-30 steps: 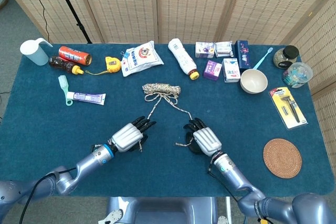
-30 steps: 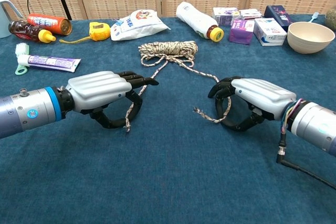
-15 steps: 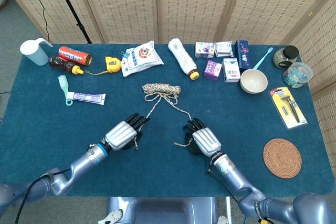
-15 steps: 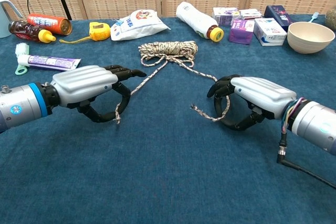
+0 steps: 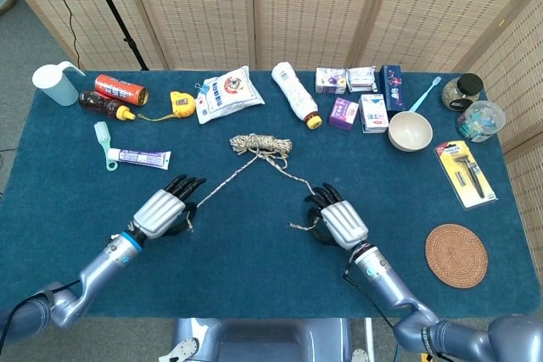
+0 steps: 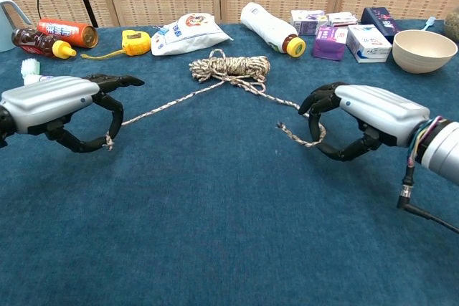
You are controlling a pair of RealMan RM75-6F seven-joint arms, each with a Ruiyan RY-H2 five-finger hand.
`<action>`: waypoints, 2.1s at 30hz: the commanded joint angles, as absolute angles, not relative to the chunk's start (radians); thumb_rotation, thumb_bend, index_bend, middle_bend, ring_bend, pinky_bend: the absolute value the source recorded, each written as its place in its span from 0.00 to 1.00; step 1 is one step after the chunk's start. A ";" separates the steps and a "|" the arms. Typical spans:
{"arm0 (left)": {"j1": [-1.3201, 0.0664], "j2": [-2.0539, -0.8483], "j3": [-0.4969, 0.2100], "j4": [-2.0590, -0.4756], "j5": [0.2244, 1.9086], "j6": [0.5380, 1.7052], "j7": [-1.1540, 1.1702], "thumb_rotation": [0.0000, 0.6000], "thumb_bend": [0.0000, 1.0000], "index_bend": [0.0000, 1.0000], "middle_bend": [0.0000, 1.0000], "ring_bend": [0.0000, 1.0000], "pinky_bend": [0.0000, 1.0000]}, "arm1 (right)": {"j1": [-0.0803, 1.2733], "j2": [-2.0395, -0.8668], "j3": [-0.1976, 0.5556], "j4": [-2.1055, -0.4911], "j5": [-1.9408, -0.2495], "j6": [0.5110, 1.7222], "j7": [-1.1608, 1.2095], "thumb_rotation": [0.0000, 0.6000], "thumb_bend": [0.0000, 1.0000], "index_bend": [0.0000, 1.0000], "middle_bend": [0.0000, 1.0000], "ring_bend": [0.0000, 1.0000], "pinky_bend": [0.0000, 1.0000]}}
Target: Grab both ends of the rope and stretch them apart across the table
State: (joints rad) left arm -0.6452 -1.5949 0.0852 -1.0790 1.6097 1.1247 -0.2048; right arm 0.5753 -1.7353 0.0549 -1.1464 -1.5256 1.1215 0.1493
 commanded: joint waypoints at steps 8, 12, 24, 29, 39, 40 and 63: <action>-0.591 -1.536 0.084 -1.093 1.591 1.169 -0.229 1.00 0.50 0.70 0.00 0.00 0.00 | 0.555 -1.693 0.066 -1.176 -1.518 1.153 0.135 1.00 0.46 0.62 0.25 0.11 0.00; -0.559 -1.511 0.080 -1.092 1.569 1.186 -0.246 1.00 0.50 0.70 0.00 0.00 0.00 | 0.544 -1.673 0.071 -1.184 -1.512 1.168 0.132 1.00 0.46 0.62 0.25 0.11 0.00; -0.480 -1.444 0.083 -1.073 1.542 1.223 -0.281 1.00 0.50 0.70 0.00 0.00 0.00 | 0.510 -1.619 0.077 -1.201 -1.491 1.193 0.127 1.00 0.46 0.62 0.25 0.12 0.00; -0.445 -1.429 0.082 -1.059 1.525 1.227 -0.297 1.00 0.50 0.70 0.00 0.00 0.00 | 0.491 -1.598 0.079 -1.202 -1.479 1.206 0.128 1.00 0.46 0.62 0.25 0.12 0.00; -0.384 -1.417 0.077 -1.018 1.492 1.223 -0.317 1.00 0.50 0.70 0.00 0.00 0.00 | 0.454 -1.574 0.089 -1.189 -1.451 1.226 0.137 1.00 0.46 0.62 0.25 0.12 0.00; -0.380 -1.415 0.075 -1.014 1.489 1.223 -0.319 1.00 0.50 0.70 0.00 0.00 0.00 | 0.452 -1.572 0.090 -1.187 -1.449 1.228 0.139 1.00 0.46 0.62 0.25 0.12 0.00; -0.314 -1.398 0.043 -0.935 1.449 1.188 -0.345 1.00 0.50 0.70 0.00 0.00 0.00 | 0.401 -1.547 0.122 -1.148 -1.398 1.243 0.164 1.00 0.46 0.62 0.25 0.12 0.00</action>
